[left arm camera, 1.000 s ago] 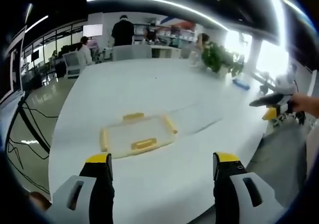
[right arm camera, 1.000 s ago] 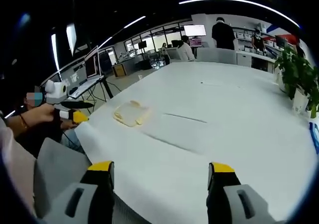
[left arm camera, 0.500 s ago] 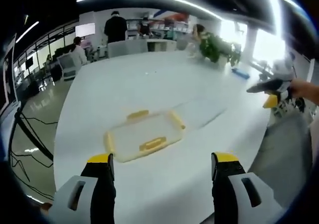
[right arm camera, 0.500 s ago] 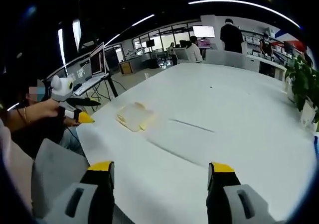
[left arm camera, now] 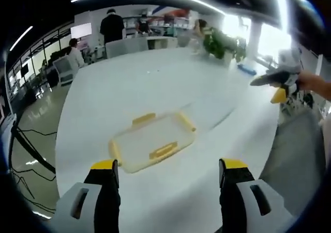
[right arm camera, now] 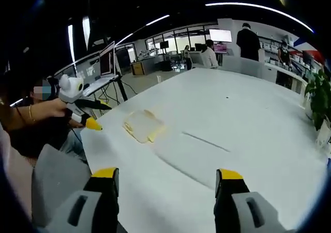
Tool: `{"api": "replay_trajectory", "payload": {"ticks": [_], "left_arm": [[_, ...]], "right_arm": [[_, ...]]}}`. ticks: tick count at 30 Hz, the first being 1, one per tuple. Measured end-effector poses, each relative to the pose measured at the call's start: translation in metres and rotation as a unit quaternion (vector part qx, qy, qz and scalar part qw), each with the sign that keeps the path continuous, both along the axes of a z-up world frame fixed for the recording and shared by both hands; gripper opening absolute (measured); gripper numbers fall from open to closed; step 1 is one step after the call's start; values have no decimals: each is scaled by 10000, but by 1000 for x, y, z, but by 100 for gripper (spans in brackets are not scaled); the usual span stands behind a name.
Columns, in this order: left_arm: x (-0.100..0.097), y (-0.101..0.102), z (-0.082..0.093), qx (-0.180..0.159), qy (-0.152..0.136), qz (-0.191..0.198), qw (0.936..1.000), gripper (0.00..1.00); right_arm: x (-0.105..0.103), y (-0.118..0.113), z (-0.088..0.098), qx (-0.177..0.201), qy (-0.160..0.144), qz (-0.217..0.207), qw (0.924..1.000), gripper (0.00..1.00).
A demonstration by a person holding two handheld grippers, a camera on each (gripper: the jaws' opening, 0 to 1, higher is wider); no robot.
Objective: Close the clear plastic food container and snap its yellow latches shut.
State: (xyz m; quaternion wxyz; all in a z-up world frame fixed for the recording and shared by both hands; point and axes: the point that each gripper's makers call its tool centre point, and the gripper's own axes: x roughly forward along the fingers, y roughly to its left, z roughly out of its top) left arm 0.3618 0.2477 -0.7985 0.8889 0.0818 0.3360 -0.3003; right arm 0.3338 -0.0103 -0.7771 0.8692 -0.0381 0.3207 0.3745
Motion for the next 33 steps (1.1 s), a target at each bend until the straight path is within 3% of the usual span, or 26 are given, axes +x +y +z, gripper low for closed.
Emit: {"api": "replay_trajectory", "payload": {"ticks": [6,10,18,22,27,30,33], "left_arm": [[8,-6,-4,296,27,-483,9984,78],[15,-10,-3,282,23,-635,9976,78],[24,-2,-11,590,74,-906,9941,77],[27,-4,-10,367,177,-906,9951,76],[30,-3,-10,467,211,-1084,9928,76],[35,-4,-9,362,227,-1097,9930,75],[39,-2,-13,497,254,-1185,9914,74]], "right_arm": [[10,9,3,-63,-59,242,9997,76],[16,17,4,-100,-78,383,9992,76],[30,41,5,-138,-122,704,9973,75],[38,56,6,-140,-170,903,9957,75],[50,71,6,-284,-238,1291,9909,75],[48,83,3,-412,-246,1761,9832,75],[50,93,-2,-522,-214,1978,9786,75]]}}
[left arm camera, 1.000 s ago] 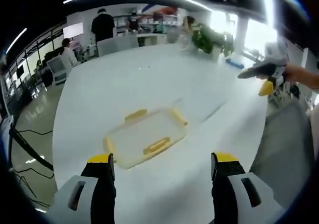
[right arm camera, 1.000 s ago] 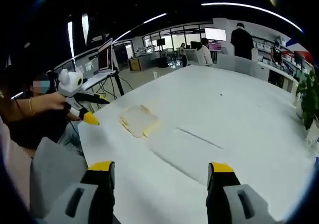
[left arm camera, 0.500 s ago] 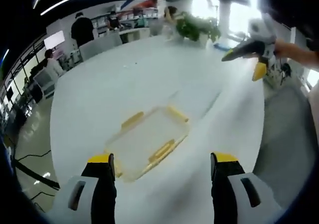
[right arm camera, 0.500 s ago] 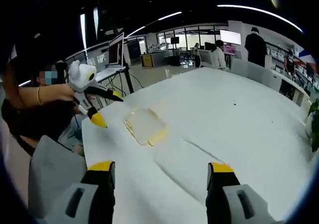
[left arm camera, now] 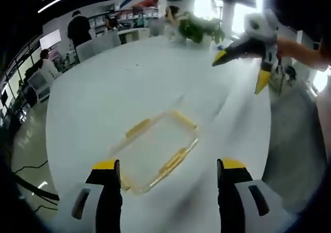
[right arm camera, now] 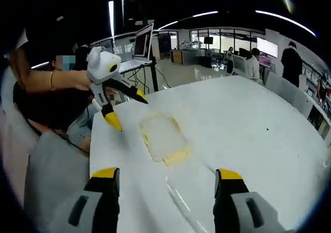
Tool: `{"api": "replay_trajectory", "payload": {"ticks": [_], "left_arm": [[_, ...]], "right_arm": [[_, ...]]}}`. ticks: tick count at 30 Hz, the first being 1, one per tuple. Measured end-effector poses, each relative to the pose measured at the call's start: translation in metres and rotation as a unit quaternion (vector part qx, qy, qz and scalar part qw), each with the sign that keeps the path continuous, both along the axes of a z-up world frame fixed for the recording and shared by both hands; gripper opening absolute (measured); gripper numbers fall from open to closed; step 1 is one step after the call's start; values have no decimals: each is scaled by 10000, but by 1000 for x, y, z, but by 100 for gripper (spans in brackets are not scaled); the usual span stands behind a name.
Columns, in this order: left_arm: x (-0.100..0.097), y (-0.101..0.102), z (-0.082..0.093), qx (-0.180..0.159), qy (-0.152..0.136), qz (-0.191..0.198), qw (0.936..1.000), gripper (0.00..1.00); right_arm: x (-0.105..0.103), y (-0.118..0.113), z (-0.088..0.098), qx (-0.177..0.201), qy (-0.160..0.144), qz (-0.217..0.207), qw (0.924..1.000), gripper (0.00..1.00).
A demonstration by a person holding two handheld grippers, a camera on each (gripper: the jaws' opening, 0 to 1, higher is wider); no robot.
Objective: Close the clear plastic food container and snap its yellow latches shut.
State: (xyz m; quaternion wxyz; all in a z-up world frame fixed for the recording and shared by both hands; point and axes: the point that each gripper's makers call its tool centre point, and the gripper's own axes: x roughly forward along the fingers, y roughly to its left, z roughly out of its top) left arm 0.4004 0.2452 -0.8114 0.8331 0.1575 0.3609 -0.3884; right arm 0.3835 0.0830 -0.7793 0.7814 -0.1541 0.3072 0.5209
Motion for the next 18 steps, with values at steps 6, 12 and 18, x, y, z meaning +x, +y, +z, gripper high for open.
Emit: {"api": "replay_trajectory", "payload": {"ticks": [6,12,18], "left_arm": [[4,1,-3,120,65,-180,9997,73],[7,5,-9,382,87,-409,9984,74],[9,11,-15,594,171,-591,9963,73]], "right_arm": [[0,23,-8,-83,158,418,9990,70],[7,37,-17,-280,150,748,9967,70],[12,48,-27,-469,166,1051,9932,70]]}}
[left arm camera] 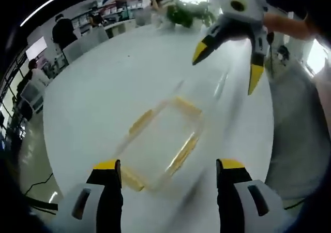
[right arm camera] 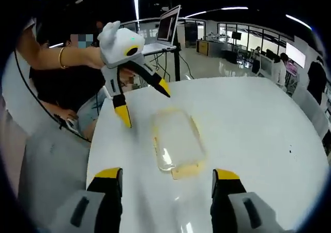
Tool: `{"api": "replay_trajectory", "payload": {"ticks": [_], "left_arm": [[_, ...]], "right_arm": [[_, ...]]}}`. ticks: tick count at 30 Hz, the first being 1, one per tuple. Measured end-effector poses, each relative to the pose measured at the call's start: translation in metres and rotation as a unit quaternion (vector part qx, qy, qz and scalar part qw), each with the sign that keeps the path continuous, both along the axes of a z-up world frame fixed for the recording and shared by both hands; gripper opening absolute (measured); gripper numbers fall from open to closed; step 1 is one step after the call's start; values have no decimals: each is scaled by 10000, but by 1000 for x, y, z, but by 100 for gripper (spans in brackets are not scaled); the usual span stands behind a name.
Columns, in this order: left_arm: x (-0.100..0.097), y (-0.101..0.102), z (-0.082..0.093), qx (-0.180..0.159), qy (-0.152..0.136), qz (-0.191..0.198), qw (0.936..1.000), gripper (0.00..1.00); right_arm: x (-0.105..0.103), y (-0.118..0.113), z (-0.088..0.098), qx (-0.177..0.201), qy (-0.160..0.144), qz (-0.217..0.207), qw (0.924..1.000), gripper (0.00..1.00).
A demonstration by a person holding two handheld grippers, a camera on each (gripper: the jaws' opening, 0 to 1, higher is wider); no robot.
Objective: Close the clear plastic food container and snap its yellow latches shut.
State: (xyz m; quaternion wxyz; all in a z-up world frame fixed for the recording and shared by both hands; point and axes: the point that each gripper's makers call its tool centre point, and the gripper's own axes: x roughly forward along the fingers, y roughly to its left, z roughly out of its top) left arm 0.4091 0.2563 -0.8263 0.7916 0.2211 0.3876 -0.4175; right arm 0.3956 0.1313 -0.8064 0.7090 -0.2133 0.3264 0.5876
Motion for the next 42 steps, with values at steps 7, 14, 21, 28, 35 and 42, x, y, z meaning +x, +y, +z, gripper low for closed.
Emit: {"api": "replay_trajectory", "payload": {"ticks": [7,14,21,28,35,42], "left_arm": [[1,3,-6,296,40,-376,9988,73],[7,12,-17,508,142,-465,9975,73],[13,21,-23,596,208,-568,9964,72],[16,28,-31,816,311,-776,9932,72],[16,34,-40,1032,445,-993,9887,72],[23,45,-46,1279,398,-1209,9836,71]], "right_arm": [[6,13,-17,-315,-30,400,9987,69],[15,19,-35,-611,-78,615,9962,67],[19,24,-46,-804,32,615,9949,66],[24,20,-65,-1303,98,612,9895,66],[21,18,-79,-1668,137,833,9824,66],[24,19,-85,-1842,79,985,9779,64]]}}
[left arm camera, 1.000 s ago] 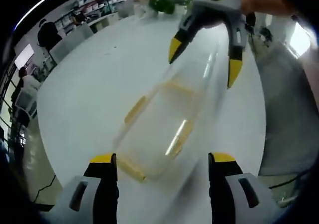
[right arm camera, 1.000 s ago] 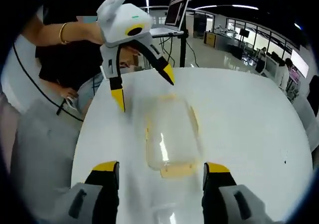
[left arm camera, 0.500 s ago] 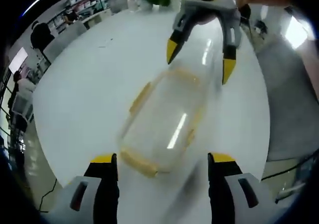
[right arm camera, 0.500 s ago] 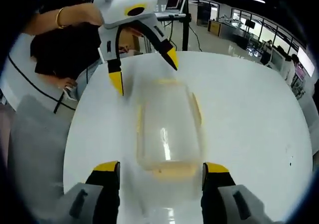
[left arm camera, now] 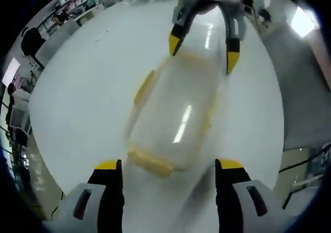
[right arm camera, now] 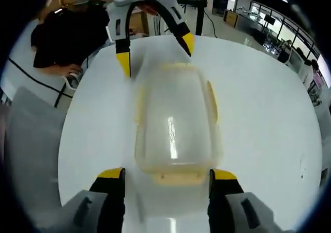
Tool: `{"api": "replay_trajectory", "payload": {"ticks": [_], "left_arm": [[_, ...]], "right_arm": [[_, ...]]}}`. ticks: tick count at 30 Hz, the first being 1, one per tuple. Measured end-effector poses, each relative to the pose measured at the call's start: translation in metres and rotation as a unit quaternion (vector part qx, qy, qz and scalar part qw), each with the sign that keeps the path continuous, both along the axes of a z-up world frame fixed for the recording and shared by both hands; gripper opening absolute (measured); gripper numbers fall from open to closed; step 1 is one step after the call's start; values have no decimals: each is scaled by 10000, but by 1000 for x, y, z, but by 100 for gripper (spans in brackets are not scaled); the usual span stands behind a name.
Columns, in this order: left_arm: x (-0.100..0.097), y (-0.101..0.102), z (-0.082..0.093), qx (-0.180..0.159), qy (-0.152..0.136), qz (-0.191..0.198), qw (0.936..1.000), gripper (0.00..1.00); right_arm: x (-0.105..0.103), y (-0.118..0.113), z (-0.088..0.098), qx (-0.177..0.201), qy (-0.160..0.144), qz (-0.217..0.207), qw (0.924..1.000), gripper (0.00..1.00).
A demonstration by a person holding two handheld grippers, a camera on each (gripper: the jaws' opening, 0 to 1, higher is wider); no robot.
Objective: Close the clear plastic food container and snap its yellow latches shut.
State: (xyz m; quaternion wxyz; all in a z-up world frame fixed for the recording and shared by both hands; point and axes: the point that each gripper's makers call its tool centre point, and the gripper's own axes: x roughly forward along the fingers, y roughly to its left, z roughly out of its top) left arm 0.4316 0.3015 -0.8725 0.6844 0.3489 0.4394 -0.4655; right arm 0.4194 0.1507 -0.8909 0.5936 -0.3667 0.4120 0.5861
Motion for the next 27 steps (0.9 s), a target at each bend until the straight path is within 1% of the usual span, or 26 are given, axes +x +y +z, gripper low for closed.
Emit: {"api": "replay_trajectory", "payload": {"ticks": [1,2,4,7,9,10,13,14,17,18,21,27], "left_arm": [[4,4,-1,149,-93,-163,9997,71],[5,6,-3,213,-122,-236,9994,70],[7,8,-7,233,-103,-290,9993,70],[9,8,-12,229,-12,-432,9988,69],[13,9,-16,273,7,-564,9980,68],[12,8,-16,237,104,-622,9977,67],[11,6,-14,225,168,-808,9963,66],[10,6,-15,190,251,-827,9961,65],[8,7,-16,107,416,-724,9964,63],[10,6,-15,101,339,-780,9963,63],[10,5,-13,67,344,-838,9959,62],[9,3,-13,66,342,-955,9948,61]], "right_arm": [[0,0,-1,-25,0,29,10000,64],[0,0,-1,-37,-2,35,10000,63],[2,1,0,-35,-33,42,10000,62],[6,4,0,-30,-21,-61,10000,60],[8,5,0,-40,-60,-47,10000,59],[8,5,0,-47,-82,-25,10000,58],[9,7,-1,-55,-134,37,9999,59],[9,8,-1,-51,-139,45,9999,59],[9,10,-1,-25,-146,33,9999,59],[10,10,-1,-21,-153,24,9999,59],[10,11,-2,-36,-207,42,9998,59],[10,13,-2,11,-194,20,9998,60]]}}
